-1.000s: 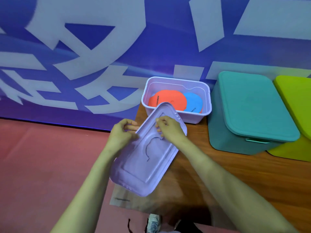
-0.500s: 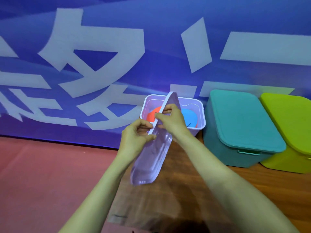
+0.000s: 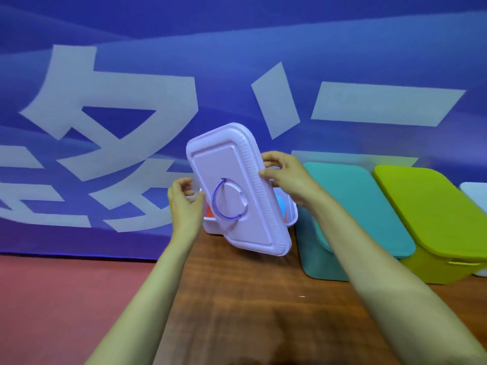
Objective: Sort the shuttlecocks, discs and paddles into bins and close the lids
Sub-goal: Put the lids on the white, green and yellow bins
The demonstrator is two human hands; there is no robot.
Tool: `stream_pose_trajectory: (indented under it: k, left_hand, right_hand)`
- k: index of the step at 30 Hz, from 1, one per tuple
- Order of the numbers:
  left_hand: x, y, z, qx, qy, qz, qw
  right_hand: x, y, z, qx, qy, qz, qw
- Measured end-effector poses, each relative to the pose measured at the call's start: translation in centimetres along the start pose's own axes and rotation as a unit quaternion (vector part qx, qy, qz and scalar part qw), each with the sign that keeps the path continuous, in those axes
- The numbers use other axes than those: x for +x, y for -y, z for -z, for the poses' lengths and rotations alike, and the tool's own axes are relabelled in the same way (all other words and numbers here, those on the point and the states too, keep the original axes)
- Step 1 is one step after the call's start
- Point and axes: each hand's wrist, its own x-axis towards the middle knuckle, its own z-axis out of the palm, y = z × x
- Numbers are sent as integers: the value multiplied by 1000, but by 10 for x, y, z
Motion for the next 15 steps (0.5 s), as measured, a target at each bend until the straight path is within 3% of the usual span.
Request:
stream_pose_trajectory:
  k: [5,11,15]
  left_hand:
    - [28,25,-11,-66,84,171,979]
    - [29,46,-32,-167,126,259,943]
    - [36,54,-41,-198,115,287,930]
  right_hand:
    - [15,-7,19,34,10,6,999]
    - [56,-6,29,99,-5,-9,995]
    - [97,-14,29,-20,-27,-5,999]
